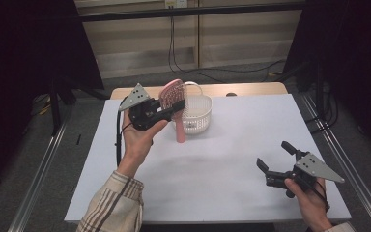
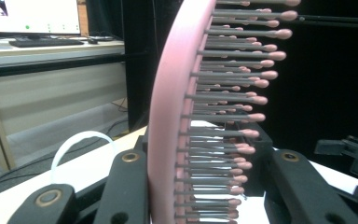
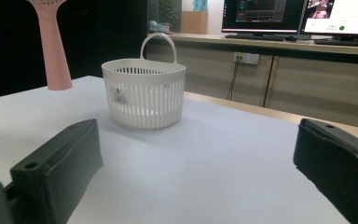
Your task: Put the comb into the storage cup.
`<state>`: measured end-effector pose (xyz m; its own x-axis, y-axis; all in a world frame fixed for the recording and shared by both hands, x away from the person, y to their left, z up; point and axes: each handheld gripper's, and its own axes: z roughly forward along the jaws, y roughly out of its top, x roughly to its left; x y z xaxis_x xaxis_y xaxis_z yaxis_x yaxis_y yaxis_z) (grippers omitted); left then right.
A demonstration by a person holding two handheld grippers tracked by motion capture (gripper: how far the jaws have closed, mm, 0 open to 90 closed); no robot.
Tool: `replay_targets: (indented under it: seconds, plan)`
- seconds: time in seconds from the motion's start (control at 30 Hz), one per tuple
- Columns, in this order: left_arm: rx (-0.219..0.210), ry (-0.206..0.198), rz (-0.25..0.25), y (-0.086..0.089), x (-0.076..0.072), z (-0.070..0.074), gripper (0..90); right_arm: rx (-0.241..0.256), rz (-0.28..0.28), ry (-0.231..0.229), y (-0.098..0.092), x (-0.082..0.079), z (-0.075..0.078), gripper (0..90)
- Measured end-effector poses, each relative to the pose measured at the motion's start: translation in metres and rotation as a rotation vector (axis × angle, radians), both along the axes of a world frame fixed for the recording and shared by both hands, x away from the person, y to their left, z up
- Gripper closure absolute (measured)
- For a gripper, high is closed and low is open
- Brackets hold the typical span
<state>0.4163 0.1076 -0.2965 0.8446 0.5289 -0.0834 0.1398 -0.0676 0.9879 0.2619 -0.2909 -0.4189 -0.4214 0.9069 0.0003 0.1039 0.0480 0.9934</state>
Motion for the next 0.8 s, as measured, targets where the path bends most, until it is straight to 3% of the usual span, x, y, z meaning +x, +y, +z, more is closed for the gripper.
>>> replay_targets:
  seconds: [0.13,0.37,0.43,0.73,0.8]
  plan:
    - [0.000,-0.015,0.010,-0.002,0.003,0.002,63.0,-0.017,0.010,0.003,-0.003,0.002,-0.004,0.9]
    - [-0.012,-0.013,0.041,-0.004,0.012,0.011,63.1,-0.010,-0.002,0.005,-0.003,0.003,-0.004,0.9]
    - [-0.021,-0.014,0.039,-0.005,0.014,0.014,63.1,0.012,0.001,0.015,-0.003,0.002,-0.004,0.9]
    - [-0.005,-0.060,0.060,-0.012,0.026,0.030,63.1,0.010,-0.005,0.014,-0.003,0.002,-0.004,0.0]
    - [-0.010,-0.053,0.066,-0.014,0.030,0.032,63.1,0.009,-0.001,0.015,-0.003,0.001,-0.004,0.0]
